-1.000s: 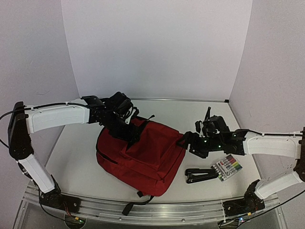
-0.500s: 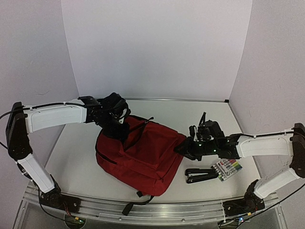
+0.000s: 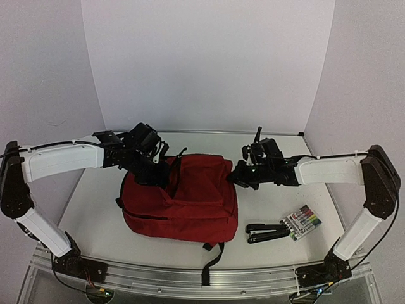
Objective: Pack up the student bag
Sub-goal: Adjust the student bag at the center of the board.
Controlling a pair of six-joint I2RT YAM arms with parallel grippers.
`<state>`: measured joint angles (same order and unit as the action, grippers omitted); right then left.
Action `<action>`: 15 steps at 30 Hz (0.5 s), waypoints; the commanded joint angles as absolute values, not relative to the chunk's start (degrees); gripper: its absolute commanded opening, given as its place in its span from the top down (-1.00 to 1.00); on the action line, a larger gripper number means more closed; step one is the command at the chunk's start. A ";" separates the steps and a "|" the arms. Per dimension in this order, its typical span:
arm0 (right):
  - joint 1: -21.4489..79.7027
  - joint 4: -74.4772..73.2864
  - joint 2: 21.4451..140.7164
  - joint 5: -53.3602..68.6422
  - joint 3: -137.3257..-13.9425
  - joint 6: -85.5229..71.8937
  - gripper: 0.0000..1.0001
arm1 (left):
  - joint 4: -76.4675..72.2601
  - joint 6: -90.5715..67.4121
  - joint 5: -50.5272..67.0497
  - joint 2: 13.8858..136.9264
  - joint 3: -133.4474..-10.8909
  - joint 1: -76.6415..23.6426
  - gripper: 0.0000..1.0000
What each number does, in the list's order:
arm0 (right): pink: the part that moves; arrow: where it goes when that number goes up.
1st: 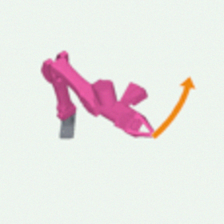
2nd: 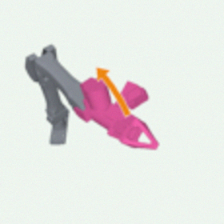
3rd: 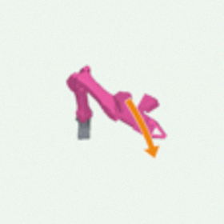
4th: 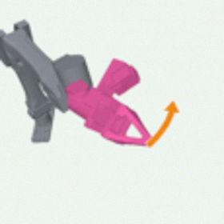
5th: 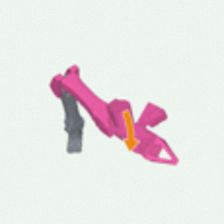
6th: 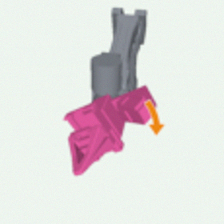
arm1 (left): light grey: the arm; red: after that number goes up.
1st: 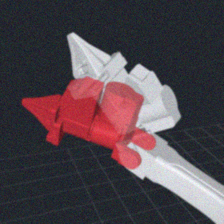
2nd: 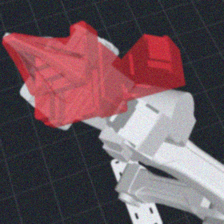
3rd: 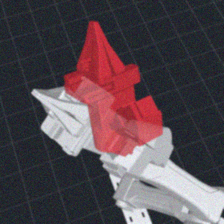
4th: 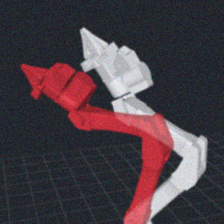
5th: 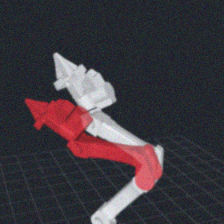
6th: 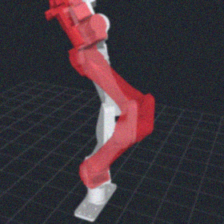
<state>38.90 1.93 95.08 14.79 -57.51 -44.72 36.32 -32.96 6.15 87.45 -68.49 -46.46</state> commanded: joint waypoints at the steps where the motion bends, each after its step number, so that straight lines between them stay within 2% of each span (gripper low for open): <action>1: 33.51 1.03 100.37 10.05 -68.55 -36.19 1.00 | 30.46 -39.59 9.77 83.12 -64.64 -46.93 0.99; 4: 32.97 -3.28 102.71 9.64 -74.14 -31.96 1.00 | 27.60 -44.17 7.17 81.22 -60.78 -46.89 0.99; 10: 34.18 -9.92 98.55 9.37 -77.50 -27.69 0.15 | 24.84 -49.35 5.23 80.75 -55.47 -46.14 0.87; 13: 37.62 -14.87 94.66 4.90 -77.81 -26.83 -0.11 | 23.50 -50.69 4.32 80.71 -53.46 -45.98 0.83; 15: 40.98 -17.65 92.54 1.07 -78.00 -27.09 -0.20 | 22.16 -51.21 4.14 80.49 -52.39 -45.97 0.81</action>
<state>35.16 -10.88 99.08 8.48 -75.57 -29.44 23.62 -48.12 5.79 82.43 -54.62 -46.33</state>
